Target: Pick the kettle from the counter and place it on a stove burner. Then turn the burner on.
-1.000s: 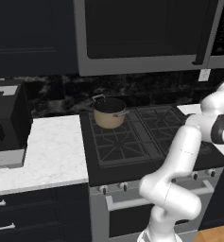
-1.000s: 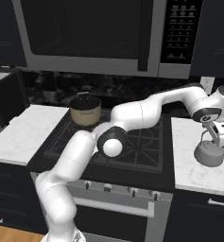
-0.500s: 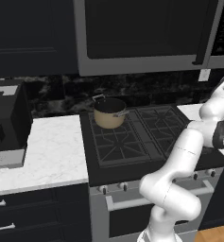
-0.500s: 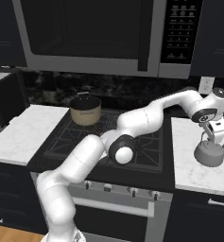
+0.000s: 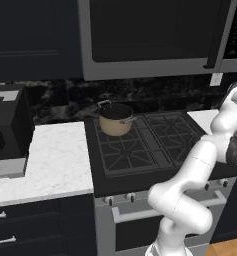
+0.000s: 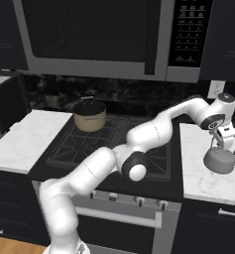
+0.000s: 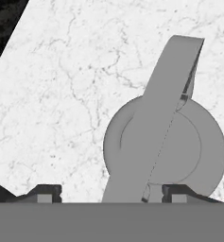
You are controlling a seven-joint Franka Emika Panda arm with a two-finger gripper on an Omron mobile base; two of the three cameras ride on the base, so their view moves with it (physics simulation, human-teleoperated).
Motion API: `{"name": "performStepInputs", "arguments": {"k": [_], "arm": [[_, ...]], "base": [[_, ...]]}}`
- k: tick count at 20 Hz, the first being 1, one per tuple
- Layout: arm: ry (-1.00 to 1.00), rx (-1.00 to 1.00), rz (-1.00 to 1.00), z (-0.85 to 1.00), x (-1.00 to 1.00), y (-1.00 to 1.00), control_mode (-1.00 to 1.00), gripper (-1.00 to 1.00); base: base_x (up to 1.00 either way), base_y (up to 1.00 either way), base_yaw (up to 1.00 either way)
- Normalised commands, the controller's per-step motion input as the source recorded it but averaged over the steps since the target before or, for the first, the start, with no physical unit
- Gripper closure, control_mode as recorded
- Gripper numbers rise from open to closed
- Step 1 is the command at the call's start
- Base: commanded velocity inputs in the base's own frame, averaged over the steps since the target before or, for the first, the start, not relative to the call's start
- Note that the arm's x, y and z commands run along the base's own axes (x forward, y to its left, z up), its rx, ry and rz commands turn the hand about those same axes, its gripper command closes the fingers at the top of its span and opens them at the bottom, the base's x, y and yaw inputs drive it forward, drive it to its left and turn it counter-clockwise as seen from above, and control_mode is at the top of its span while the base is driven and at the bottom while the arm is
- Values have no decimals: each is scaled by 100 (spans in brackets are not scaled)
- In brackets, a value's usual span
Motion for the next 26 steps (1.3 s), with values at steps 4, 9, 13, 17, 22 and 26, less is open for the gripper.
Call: {"name": "performStepInputs", "arguments": {"k": [4,9,13,17,22,26], "arm": [[0,0,0,0,3,-1,-100,100],[0,0,0,0,-8,-4,-100,100],[-6,0,0,0,-43,0,-100,100],[-16,0,0,1,-66,10,-100,100],[-25,0,-1,20,-67,81,-100,100],[-27,0,-3,9,-66,100,-100,100]], "base": [[0,0,0],[0,0,0],[0,0,0],[0,0,0],[0,0,0],[0,0,0]]}}
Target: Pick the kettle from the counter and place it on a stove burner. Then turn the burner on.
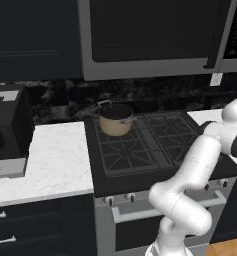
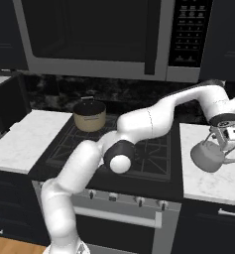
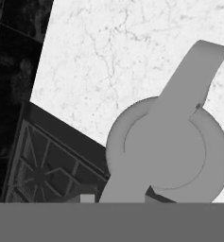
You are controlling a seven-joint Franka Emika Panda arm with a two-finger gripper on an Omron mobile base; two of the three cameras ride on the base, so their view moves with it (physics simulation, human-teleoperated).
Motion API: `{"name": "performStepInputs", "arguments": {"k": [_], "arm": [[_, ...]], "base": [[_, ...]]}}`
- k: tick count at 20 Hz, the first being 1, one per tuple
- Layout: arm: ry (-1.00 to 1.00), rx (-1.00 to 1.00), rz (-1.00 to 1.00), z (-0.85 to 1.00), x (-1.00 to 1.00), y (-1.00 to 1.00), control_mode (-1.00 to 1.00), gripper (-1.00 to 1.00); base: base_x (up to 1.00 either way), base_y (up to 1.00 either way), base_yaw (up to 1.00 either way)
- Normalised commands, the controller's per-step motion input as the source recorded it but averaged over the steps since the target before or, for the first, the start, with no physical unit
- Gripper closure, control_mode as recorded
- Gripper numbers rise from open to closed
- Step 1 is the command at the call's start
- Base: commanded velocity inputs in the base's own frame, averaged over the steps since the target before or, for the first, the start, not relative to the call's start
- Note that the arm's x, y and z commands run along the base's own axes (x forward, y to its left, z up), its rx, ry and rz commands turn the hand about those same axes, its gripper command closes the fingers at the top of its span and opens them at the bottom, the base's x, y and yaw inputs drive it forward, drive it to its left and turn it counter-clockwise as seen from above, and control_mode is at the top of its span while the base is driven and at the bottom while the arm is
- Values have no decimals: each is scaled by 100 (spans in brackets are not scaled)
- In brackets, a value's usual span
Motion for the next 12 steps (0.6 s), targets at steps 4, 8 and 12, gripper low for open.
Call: {"name": "performStepInputs", "arguments": {"k": [4,8,12], "arm": [[-31,0,-3,0,-74,100,-100,100],[-35,-7,-10,0,-45,100,-100,100],[-22,-23,-12,7,-9,100,-100,100]], "base": [[0,0,0],[0,0,0],[0,0,0]]}}
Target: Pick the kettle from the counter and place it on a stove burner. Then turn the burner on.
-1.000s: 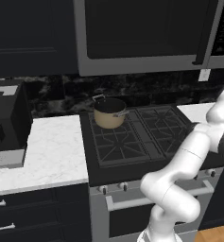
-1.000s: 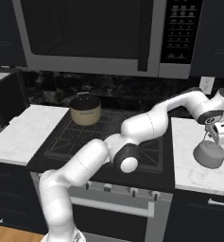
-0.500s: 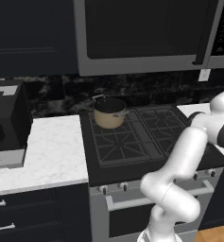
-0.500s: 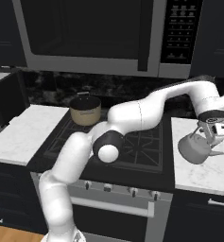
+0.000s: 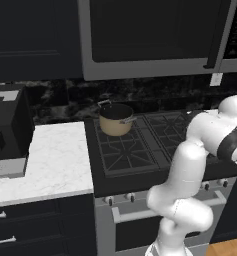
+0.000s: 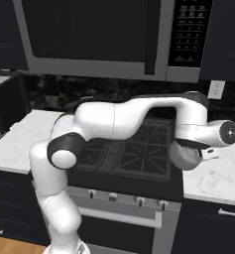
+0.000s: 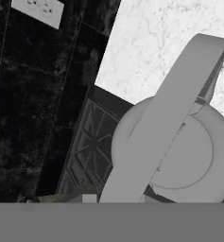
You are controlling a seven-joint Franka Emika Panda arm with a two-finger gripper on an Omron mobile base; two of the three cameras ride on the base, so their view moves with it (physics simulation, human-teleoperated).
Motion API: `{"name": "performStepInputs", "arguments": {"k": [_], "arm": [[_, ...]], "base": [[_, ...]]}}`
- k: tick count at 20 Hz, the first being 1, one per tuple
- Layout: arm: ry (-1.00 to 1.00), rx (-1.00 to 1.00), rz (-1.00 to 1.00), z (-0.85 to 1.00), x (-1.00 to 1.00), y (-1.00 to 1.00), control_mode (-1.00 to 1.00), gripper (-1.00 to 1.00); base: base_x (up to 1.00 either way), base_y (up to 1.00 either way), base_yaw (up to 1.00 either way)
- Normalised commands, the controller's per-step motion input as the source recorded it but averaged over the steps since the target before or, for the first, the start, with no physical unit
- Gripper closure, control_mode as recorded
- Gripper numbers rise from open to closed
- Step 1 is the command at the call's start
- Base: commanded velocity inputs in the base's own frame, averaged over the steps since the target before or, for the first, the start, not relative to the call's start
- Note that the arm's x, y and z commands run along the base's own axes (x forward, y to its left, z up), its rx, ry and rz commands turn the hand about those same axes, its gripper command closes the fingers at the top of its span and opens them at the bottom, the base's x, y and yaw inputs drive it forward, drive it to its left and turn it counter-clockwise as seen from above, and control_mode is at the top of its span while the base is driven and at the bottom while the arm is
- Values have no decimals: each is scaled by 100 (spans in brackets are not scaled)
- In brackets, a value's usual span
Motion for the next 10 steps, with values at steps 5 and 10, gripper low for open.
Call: {"name": "performStepInputs", "arguments": {"k": [5,10], "arm": [[5,-45,-12,29,6,100,-100,100],[44,-34,-4,54,25,100,-100,100]], "base": [[0,0,0],[0,0,0]]}}
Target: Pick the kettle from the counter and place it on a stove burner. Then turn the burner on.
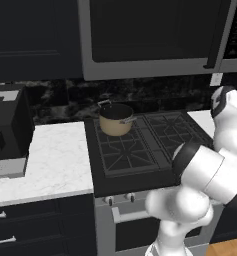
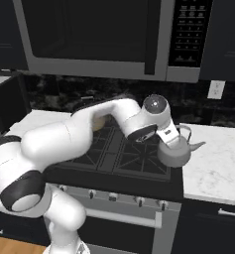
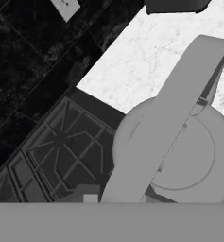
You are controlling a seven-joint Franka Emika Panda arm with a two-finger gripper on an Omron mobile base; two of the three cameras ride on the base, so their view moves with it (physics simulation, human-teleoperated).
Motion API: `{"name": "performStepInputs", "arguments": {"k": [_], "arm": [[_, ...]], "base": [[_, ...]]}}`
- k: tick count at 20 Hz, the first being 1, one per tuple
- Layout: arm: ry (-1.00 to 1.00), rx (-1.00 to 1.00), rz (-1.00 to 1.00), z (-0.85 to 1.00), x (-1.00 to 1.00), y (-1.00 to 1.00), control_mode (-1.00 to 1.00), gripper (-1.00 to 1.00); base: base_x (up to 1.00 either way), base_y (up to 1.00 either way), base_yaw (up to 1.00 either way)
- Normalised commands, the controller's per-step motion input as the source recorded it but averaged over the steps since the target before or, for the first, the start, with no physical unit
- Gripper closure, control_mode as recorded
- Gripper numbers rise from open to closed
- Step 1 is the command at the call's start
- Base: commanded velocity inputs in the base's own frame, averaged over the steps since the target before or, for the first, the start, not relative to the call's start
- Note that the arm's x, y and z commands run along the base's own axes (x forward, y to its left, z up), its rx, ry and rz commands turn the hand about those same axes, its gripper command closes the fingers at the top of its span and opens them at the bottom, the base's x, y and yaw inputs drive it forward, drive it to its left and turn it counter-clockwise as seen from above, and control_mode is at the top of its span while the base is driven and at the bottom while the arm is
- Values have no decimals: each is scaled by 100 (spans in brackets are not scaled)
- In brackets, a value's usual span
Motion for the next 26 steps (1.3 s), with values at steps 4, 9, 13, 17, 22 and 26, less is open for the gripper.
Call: {"name": "performStepInputs", "arguments": {"k": [4,9,13,17,22,26], "arm": [[12,5,0,6,4,58,-100,100],[-10,18,0,-4,7,26,-100,100],[-2,32,0,0,53,3,-100,100],[8,5,0,0,49,35,-100,100],[3,-5,0,-8,4,17,-100,100],[0,-8,0,-35,3,9,-100,100]], "base": [[0,0,0],[0,0,0],[0,0,0],[0,0,0],[0,0,0],[0,0,0]]}}
